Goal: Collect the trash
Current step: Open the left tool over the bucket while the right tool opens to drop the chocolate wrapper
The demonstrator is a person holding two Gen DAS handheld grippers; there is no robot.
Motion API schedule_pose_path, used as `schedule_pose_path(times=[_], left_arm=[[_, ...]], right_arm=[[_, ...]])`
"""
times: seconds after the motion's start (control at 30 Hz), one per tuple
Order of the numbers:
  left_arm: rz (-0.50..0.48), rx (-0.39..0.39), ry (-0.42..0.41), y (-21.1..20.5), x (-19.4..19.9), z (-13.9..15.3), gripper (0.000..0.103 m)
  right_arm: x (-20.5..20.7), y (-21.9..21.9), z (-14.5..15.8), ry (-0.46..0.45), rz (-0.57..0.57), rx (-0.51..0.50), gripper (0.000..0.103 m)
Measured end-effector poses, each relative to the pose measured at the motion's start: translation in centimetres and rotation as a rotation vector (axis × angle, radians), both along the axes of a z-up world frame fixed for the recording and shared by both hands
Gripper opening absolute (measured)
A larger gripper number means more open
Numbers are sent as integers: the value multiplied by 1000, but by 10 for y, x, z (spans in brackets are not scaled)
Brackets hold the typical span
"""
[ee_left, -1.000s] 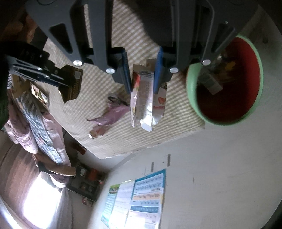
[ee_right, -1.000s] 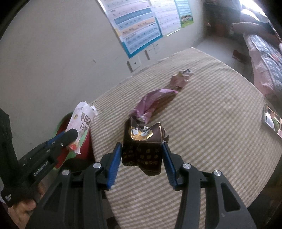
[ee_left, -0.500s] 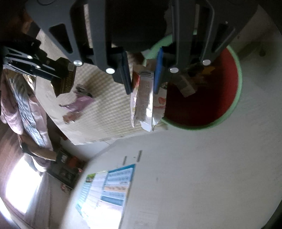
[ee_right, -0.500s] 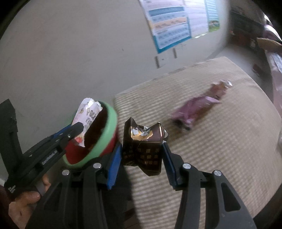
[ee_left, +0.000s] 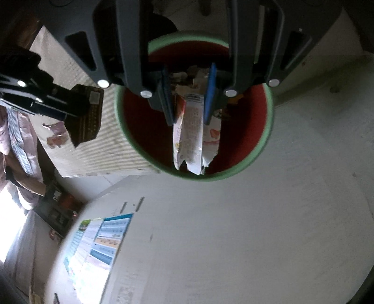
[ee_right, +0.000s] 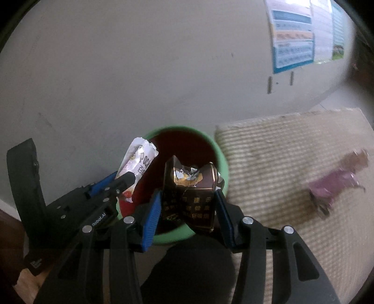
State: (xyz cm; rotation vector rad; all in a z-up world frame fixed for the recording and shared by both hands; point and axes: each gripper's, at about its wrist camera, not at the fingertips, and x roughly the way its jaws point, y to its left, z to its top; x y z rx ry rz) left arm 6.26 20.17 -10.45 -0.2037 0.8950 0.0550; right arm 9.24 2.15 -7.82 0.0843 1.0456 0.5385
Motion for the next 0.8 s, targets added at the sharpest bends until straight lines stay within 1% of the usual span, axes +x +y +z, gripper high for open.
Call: schedule_pose_path(times=[0.17,0.23,0.27,0.3,0.37,0.47,0.53,0.6,0.73,0.8], left_arm=[[27,7,-7,18,2,1,26],[48,9,-12,24,3,1,35],[62,3,-15,27,3,1,51],[72,-2,-20,30,1,1,61],[80,-31,-24,33,-1,1,61],[61,-31,-13,28,-2,-2,61],[45,-27,-15,20,-1,-1,62],[27,-27,-17,12,-1,0,62],[-24,-17,-19,-10,6,0,62],[-52,-11,-20,-23,10,0,64]], right_arm=[[8,22,-2,-5,37,-13,46],[9,28,-2,-9,48,-14,46],[10,30,-2,-9,51,-15,46],[11,31,-2,-10,50,-15,47],[9,28,-1,-12,42,-12,51],[10,12,-1,-35,3,-29,53],[15,-10,-4,-41,-47,-54,53],[24,-42,-10,-31,-120,-83,53],[47,-124,-22,-49,-326,-185,53],[60,-165,-30,-33,-435,-229,53]])
